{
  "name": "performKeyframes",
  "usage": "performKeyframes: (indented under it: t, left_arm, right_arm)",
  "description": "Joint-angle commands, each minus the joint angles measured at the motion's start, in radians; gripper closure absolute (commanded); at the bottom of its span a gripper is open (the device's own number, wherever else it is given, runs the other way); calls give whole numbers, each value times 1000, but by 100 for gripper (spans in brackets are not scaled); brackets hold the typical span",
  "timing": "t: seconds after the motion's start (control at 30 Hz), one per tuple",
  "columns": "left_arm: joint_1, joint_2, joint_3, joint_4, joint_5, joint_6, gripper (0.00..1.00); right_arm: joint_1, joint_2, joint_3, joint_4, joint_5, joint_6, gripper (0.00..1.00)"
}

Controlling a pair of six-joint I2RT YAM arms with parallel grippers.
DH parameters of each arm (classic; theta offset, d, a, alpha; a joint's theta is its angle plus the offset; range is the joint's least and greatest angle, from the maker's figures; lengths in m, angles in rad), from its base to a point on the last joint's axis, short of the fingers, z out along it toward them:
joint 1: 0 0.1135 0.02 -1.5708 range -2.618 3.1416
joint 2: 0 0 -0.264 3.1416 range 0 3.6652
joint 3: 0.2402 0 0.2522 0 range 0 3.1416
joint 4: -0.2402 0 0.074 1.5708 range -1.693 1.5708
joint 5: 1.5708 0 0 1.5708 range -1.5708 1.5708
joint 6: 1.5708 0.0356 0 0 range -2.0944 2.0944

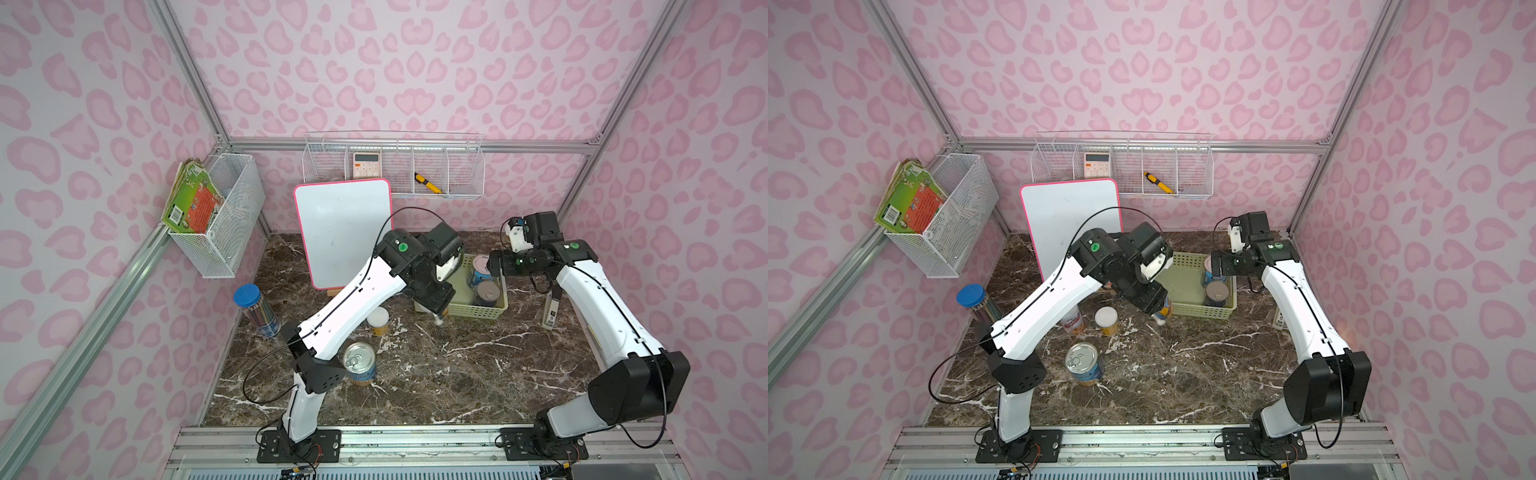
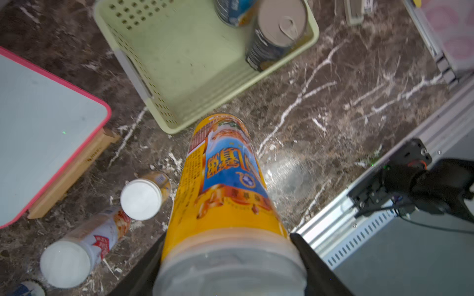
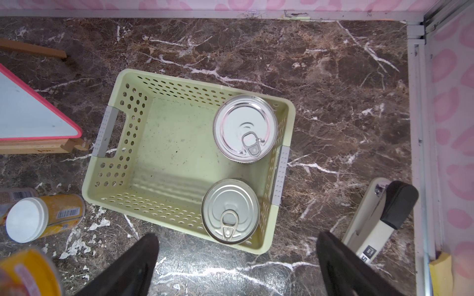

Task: Put the canned food in the basket
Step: Pick up the canned food from the center of the board, then adjust the basket at the center of the board.

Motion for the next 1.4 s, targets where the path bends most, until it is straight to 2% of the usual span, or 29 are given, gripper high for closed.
performKeyframes:
  t: [0.0,0.13,0.2,0.3,0.4,0.53,0.6,0.67,0.8,0.87,1.13,1.2,1.37]
  left_arm:
    - [64,37,51,51,-31,70,100]
    - [112,85,87,129,-61,110,100]
    - [124,103,94,181,-36,125,100]
    - [127,128,92,236,-7,135,100]
    - [127,149,81,270,-30,137,100]
    - [140,144,29,350,-88,124,100]
    - [151,158,27,365,-67,123,100]
    - [157,180,28,369,-79,134,100]
    - [167,201,1,398,-92,128,100]
    - [168,173,-51,453,-89,114,100]
    - [167,57,-212,554,-112,94,100]
    - [168,47,-223,558,-108,91,100]
    - [166,22,-254,562,-59,82,100]
  right_arm:
    - [0,-18,-24,23,-9,2,1]
    - [-1,-42,-86,65,7,-3,1]
    - [-1,-45,-99,80,8,1,1]
    - [8,-51,-111,107,-54,18,1]
    - [81,-62,-142,172,-111,24,1]
    - [175,-46,-244,311,-155,85,15]
    - [175,-23,-260,344,-160,117,26]
    - [175,8,-253,342,-171,119,31]
    - [184,70,-251,384,-212,135,58]
    - [196,111,-242,411,-229,139,63]
    - [257,377,-68,278,-213,126,75]
    - [259,399,-82,247,-198,126,79]
    - [278,347,-180,226,-201,147,79]
